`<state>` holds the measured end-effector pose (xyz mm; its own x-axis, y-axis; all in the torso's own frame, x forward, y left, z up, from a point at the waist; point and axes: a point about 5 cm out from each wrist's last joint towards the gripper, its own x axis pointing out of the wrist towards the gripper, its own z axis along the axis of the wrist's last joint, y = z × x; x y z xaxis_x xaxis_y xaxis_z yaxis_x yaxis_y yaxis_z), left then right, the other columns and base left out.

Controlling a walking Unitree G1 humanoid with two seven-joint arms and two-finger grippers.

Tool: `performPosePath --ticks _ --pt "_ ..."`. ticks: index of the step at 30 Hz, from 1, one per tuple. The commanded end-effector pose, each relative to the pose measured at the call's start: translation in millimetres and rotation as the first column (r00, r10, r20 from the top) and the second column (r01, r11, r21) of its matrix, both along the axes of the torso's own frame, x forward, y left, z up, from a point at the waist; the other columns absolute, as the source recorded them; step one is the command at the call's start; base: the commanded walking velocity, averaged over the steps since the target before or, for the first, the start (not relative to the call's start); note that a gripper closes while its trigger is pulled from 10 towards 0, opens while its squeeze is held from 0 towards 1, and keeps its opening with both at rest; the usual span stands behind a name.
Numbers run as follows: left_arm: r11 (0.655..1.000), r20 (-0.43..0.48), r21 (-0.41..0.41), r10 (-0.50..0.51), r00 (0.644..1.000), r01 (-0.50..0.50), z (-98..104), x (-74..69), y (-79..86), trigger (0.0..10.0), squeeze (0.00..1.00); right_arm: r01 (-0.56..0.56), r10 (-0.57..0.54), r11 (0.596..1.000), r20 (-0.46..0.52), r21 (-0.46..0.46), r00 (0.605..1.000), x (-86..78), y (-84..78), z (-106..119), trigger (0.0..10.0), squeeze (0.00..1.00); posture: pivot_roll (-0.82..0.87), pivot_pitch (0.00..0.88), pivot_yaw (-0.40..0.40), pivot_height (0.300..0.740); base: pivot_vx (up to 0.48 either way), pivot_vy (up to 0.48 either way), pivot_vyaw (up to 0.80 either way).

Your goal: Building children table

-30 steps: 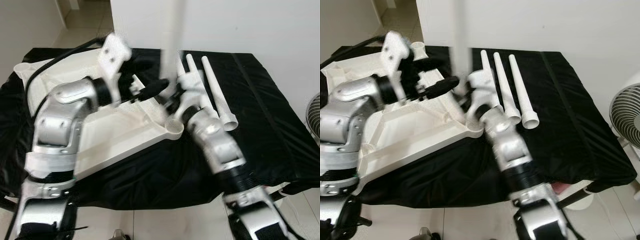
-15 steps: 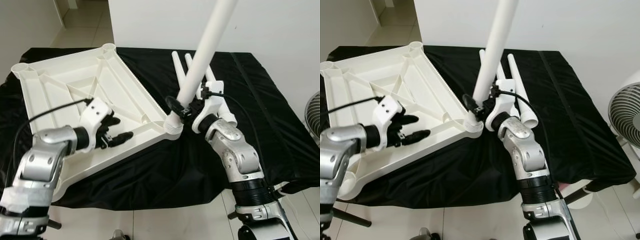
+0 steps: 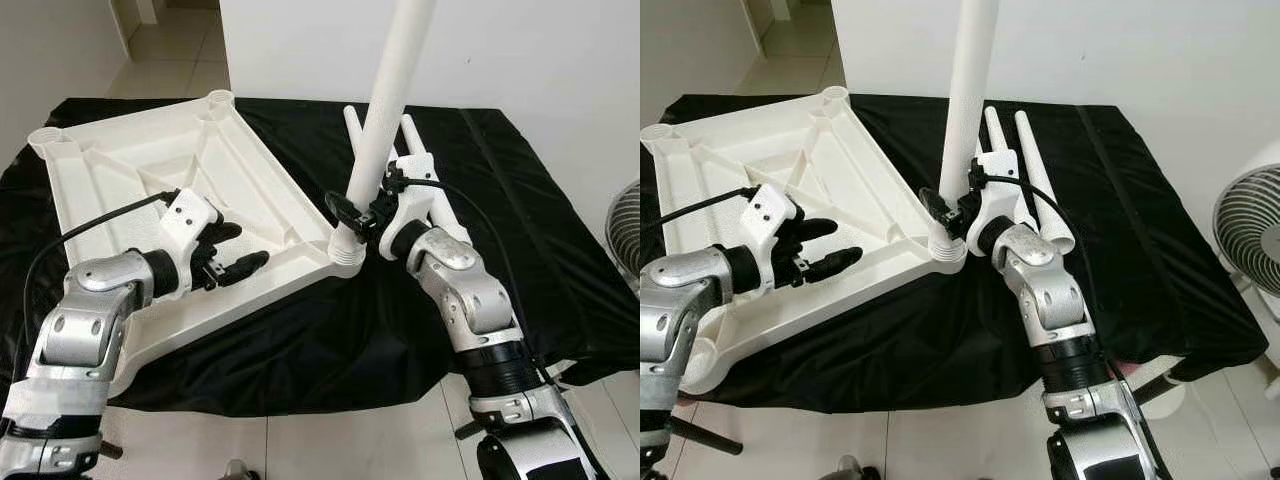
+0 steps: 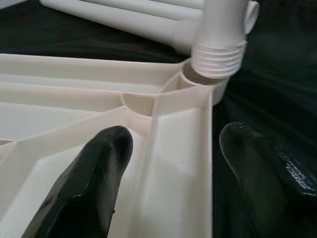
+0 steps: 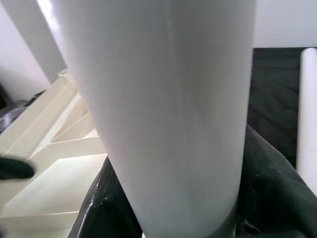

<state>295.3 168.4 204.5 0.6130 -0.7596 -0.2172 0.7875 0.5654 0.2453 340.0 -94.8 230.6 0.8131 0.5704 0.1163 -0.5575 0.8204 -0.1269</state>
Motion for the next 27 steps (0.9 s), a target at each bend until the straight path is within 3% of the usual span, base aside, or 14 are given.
performPosePath --ticks 1,14,20,24,27 --pt "0.994 0.06 0.015 0.111 0.992 -0.112 3 2.4 3.4 10.0 0.0 -0.005 0.005 1.0 0.013 -0.005 1.0 1.6 -0.1 3 10.0 0.0 0.01 0.066 -0.016 0.74 0.0 0.0 0.0" --pt "0.992 0.091 -0.009 0.122 0.988 -0.122 13 1.3 6.5 10.0 0.0 -0.043 0.042 0.996 -0.01 -0.079 0.999 15.4 2.3 -24 10.0 0.0 0.03 0.06 -0.008 0.74 0.0 0.0 0.0" --pt "0.992 0.088 -0.006 0.128 0.988 -0.128 12 -0.7 8.1 10.0 0.0 -0.081 0.079 0.995 -0.029 -0.05 0.996 15.6 5.8 -29 10.0 0.0 0.04 0.065 -0.008 0.74 0.0 0.0 0.0" --pt "0.991 0.085 -0.003 0.135 0.987 -0.135 12 -1.8 9.6 10.0 0.0 -0.065 0.063 0.992 -0.022 -0.108 0.998 17.8 6.1 -36 10.0 0.0 0.04 0.071 -0.006 0.74 0.0 0.0 0.0" --pt "0.99 0.082 -0.001 0.143 0.986 -0.144 12 -2.3 10.9 10.0 0.0 -0.111 0.1 0.985 -0.085 -0.132 0.991 17.0 5.3 -51 10.0 0.0 0.04 0.079 -0.003 0.74 0.0 0.0 0.0"
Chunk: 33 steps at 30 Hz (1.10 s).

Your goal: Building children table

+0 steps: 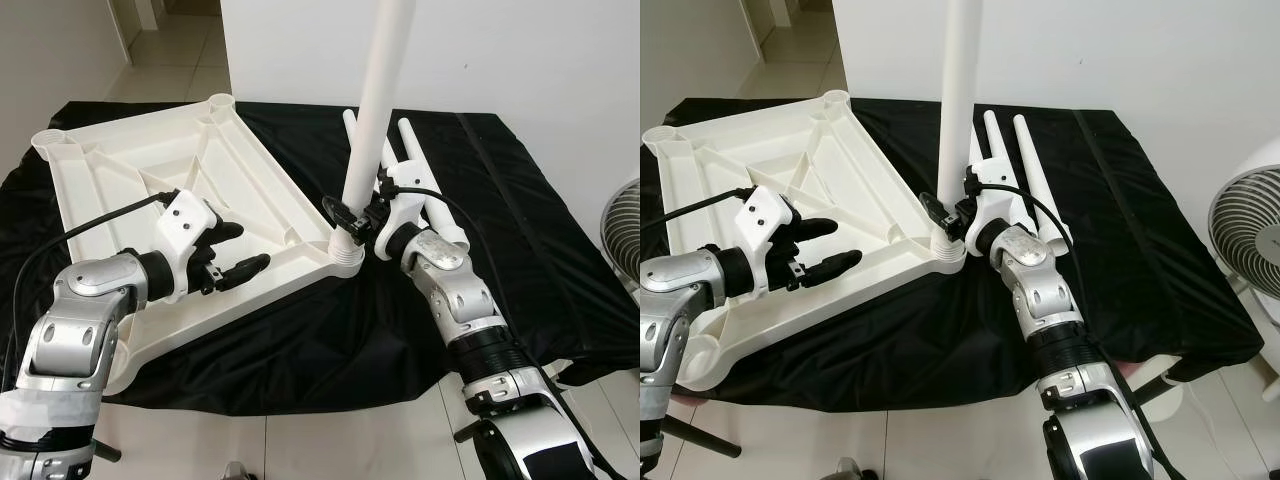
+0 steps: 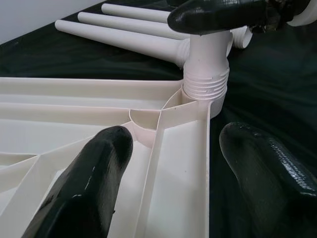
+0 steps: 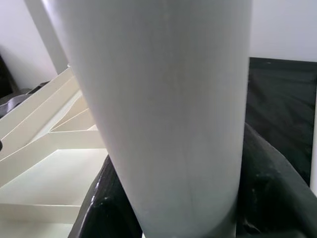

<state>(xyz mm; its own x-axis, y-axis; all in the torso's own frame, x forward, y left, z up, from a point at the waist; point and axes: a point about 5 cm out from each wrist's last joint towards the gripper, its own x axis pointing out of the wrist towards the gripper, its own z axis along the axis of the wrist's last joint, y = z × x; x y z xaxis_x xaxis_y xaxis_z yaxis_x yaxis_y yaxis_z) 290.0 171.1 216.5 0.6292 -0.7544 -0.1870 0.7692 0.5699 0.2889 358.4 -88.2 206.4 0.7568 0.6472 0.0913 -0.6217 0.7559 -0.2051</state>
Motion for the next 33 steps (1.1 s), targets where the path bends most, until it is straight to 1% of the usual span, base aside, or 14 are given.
performPosePath --ticks 1,6,12,14,16,25,26,28,30,33 --pt "0.991 0.029 -0.005 0.137 0.99 -0.137 0 2.9 8.3 10.0 0.0 -0.017 0.01 0.998 -0.105 -0.063 0.994 -1.4 -1.3 -27 10.0 0.0 0.04 0.079 -0.003 0.74 0.0 0.0 0.0" --pt "0.99 0.027 -0.003 0.139 0.99 -0.139 0 3.3 8.7 10.0 0.0 -0.041 0.027 0.995 -0.148 -0.094 0.989 -1.2 -1.8 -34 10.0 0.0 0.04 0.09 0.004 0.74 0.0 0.0 0.0" --pt "0.99 0.024 -0.001 0.142 0.99 -0.142 1 2.9 9.1 10.0 0.0 0.015 -0.03 0.993 -0.138 -0.114 0.99 2.8 -9.1 -34 10.0 0.0 0.05 0.097 0.003 0.74 0.0 0.0 0.0" --pt "0.99 0.019 -0.002 0.142 0.99 -0.142 0 2.0 9.5 10.0 0.0 0.053 -0.066 0.994 -0.136 -0.098 0.989 5.0 -13.8 -35 10.0 0.0 0.05 0.101 0.008 0.74 0.0 0.0 0.0" --pt "0.99 0.018 -0.001 0.142 0.99 -0.142 0 1.6 9.5 10.0 0.0 0.06 -0.072 0.994 -0.137 -0.092 0.988 5.7 -14.9 -36 10.0 0.0 0.05 0.101 0.008 0.74 0.0 0.0 0.0" --pt "0.99 0.009 0.003 0.14 0.99 -0.14 0 0.8 9.5 10.0 0.0 0.042 -0.054 0.996 -0.156 -0.077 0.986 5.2 -14.1 -39 10.0 0.0 0.05 0.108 0.013 0.74 0.0 0.0 0.0" --pt "0.99 0.007 0.006 0.141 0.99 -0.141 0 0.5 9.8 10.0 0.0 0.027 -0.041 0.997 -0.19 -0.076 0.981 3.6 -15.7 -44 10.0 0.0 0.05 0.108 0.013 0.74 0.0 0.0 0.0" --pt "0.99 0.006 0.007 0.141 0.99 -0.141 0 0.4 9.9 10.0 0.0 0.018 -0.033 0.997 -0.205 -0.077 0.978 2.7 -16.1 -47 10.0 0.0 0.05 0.108 0.013 0.74 0.0 0.0 0.0" --pt "0.99 0.003 0.008 0.14 0.99 -0.14 0 0.3 10.1 10.0 0.0 0.029 -0.048 0.996 -0.223 -0.089 0.974 2.5 -18.9 -51 10.0 0.0 0.06 0.111 0.017 0.74 0.0 0.0 0.0" --pt "0.99 0.002 0.009 0.14 0.99 -0.14 0 0.4 10.0 10.0 0.0 0.041 -0.063 0.994 -0.215 -0.104 0.975 3.0 -20.8 -52 10.0 0.0 0.06 0.111 0.017 0.74 0.0 0.0 0.0"
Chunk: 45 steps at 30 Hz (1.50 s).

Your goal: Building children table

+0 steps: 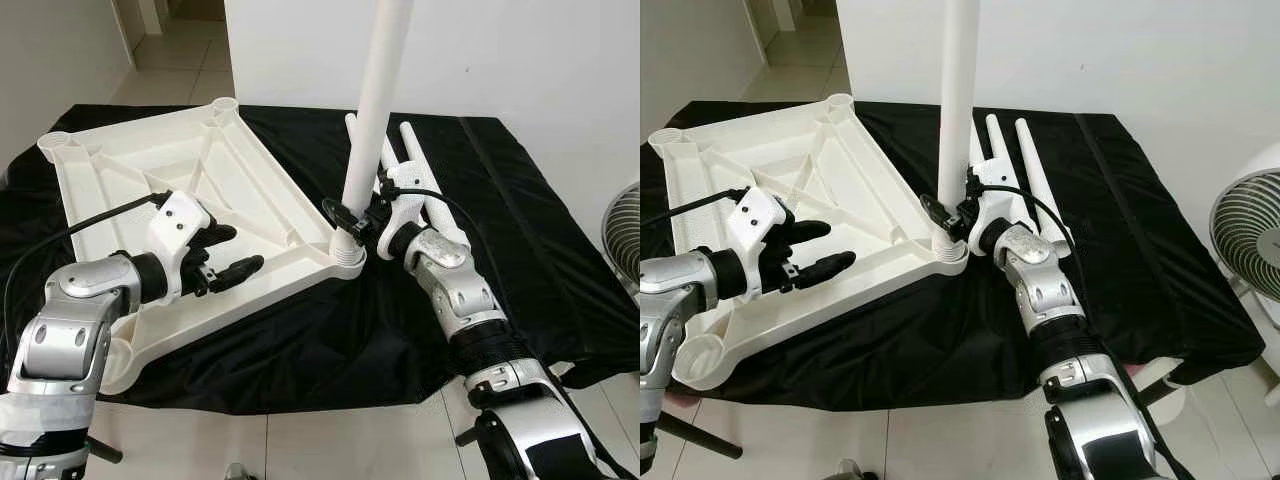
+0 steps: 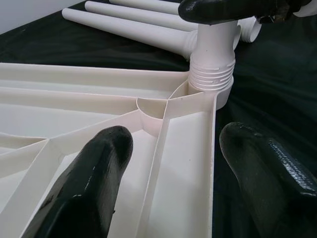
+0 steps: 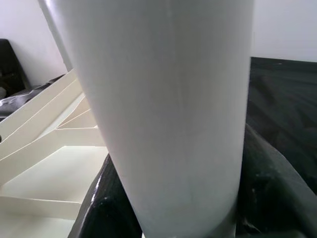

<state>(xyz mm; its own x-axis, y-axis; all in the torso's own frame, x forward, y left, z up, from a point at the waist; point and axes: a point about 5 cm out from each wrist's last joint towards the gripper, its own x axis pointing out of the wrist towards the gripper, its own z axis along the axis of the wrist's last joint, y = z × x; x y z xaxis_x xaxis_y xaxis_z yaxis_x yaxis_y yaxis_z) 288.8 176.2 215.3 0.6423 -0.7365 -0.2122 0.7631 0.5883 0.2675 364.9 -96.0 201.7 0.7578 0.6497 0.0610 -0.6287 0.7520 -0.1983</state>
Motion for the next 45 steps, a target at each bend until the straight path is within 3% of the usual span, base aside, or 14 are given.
performPosePath --ticks 1,7,12,25,27,29,31,32,33,45 --pt "0.993 0.035 0.003 0.114 0.993 -0.114 1 1.6 4.9 10.0 0.0 0.046 -0.063 0.995 -0.188 -0.09 0.98 -3.6 -13.0 -47 10.0 0.0 0.06 0.111 0.017 0.74 0.0 0.0 0.0" --pt "0.995 0.028 0.008 0.102 0.994 -0.103 3 2.1 2.9 10.0 0.0 0.064 -0.082 0.993 -0.192 -0.099 0.978 -2.7 -17.6 -50 10.0 0.0 0.05 0.114 0.024 0.74 0.0 0.0 0.0" --pt "0.998 0.047 0.002 0.061 0.997 -0.062 16 3.5 -4.0 10.0 0.0 0.078 -0.094 0.993 -0.191 -0.09 0.977 -3.4 -25.2 -47 10.0 0.0 0.06 0.114 0.028 0.74 0.0 0.0 0.0" --pt "0.998 0.043 0.005 0.065 0.997 -0.065 14 5.5 -6.3 10.0 0.0 0.091 -0.101 0.994 -0.197 -0.06 0.975 -9.5 -32.5 -48 10.0 0.0 0.05 0.115 0.037 0.74 0.0 0.0 0.0" --pt "0.998 0.042 0.006 0.065 0.997 -0.065 14 6.2 -6.4 10.0 0.0 0.053 -0.058 0.998 -0.224 -0.029 0.973 -11.9 -28.0 -50 10.0 0.0 0.05 0.115 0.038 0.74 0.0 0.0 0.0" --pt "0.998 0.041 0.009 0.067 0.997 -0.067 15 7.5 -7.1 10.0 0.0 -0.048 0.054 0.998 -0.284 0.028 0.957 -15.9 -19.5 -51 10.0 0.0 0.05 0.116 0.038 0.74 0.0 0.0 0.0" --pt "0.998 0.041 0.009 0.067 0.997 -0.067 15 7.5 -7.1 10.0 0.0 -0.048 0.054 0.998 -0.284 0.028 0.957 -15.9 -19.5 -51 10.0 0.0 0.05 0.116 0.038 0.74 0.0 0.0 0.0" --pt "0.998 0.041 0.011 0.066 0.997 -0.067 15 7.6 -7.4 10.0 0.0 -0.101 0.109 0.994 -0.307 0.042 0.946 -17.6 -17.6 -50 10.0 0.0 0.05 0.116 0.038 0.74 0.0 0.0 0.0" --pt "0.998 0.04 0.012 0.067 0.997 -0.068 15 7.0 -7.0 10.0 0.0 -0.155 0.155 0.988 -0.333 0.027 0.93 -18.7 -17.4 -49 10.0 0.0 0.06 0.114 0.036 0.74 0.0 0.0 0.0" --pt "0.997 0.04 0.011 0.081 0.996 -0.082 14 5.9 -4.8 10.0 0.0 -0.348 0.297 0.932 -0.334 -0.104 0.895 -37.1 -7.3 -49 10.0 0.0 0.06 0.111 0.023 0.74 0.0 0.0 0.0"
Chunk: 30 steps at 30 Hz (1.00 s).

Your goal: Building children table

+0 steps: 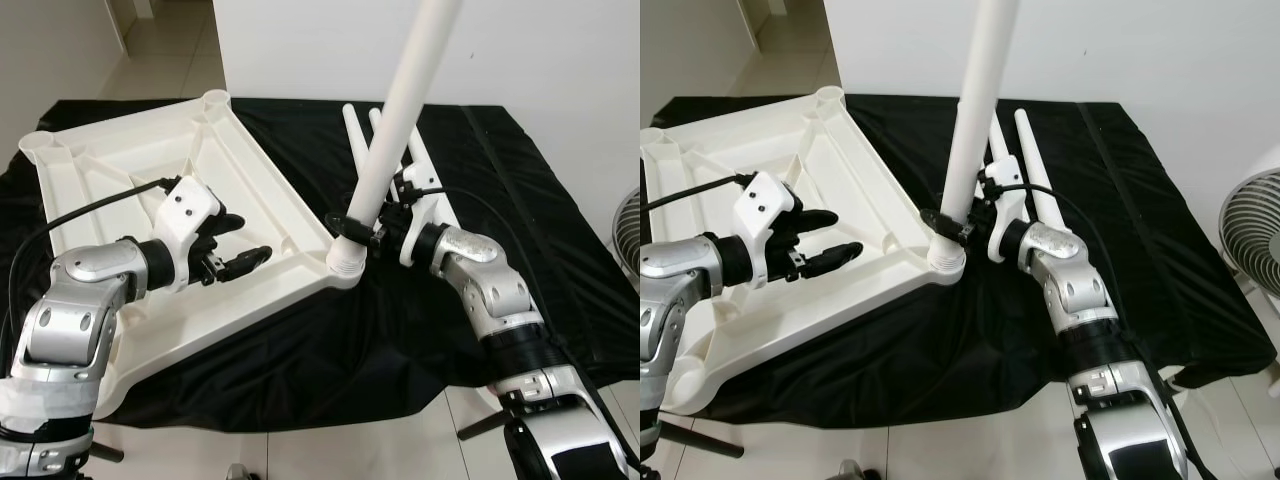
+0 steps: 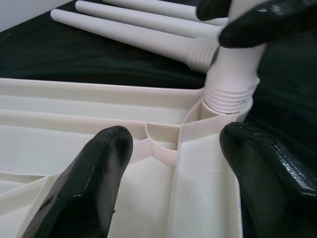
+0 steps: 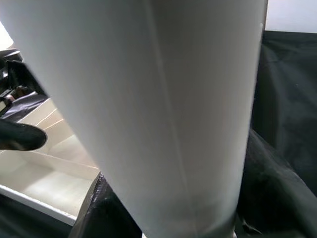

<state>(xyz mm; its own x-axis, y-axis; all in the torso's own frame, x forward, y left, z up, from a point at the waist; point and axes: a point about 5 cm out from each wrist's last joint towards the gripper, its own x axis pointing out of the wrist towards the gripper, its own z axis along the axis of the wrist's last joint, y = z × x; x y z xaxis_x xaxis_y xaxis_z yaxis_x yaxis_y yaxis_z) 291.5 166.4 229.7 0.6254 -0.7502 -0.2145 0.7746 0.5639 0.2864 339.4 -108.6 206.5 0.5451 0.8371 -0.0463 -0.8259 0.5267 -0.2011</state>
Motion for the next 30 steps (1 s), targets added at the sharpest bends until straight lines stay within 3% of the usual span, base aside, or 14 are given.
performPosePath --ticks 1,14,20,30 --pt "0.994 0.027 -0.006 0.11 0.994 -0.11 -1 2.9 4.9 10.0 0.0 -0.097 0.068 0.988 -0.223 -0.124 0.972 -18.2 9.1 -55 10.0 0.0 0.05 0.111 0.019 0.74 0.0 0.0 0.0" --pt "0.994 0.025 -0.01 0.108 0.994 -0.107 -3 3.3 2.9 10.0 0.0 -0.235 0.205 0.967 -0.256 -0.094 0.945 -38.9 24.5 -49 10.0 0.0 0.04 0.105 0.02 0.74 0.0 0.0 0.0" --pt "0.994 0.023 -0.008 0.112 0.993 -0.111 -4 2.5 3.5 10.0 0.0 -0.046 -0.013 0.98 -0.293 -0.192 0.956 -23.7 21.5 -72 10.0 0.0 0.05 0.107 0.018 0.74 0.0 0.0 0.0" --pt "0.989 0.015 0.005 0.147 0.989 -0.147 -7 -0.1 13.3 10.0 0.0 0.132 -0.189 0.962 -0.232 -0.241 0.954 -15.7 20.4 -79 10.0 0.0 0.05 0.117 0.015 0.74 0.0 0.0 0.0"
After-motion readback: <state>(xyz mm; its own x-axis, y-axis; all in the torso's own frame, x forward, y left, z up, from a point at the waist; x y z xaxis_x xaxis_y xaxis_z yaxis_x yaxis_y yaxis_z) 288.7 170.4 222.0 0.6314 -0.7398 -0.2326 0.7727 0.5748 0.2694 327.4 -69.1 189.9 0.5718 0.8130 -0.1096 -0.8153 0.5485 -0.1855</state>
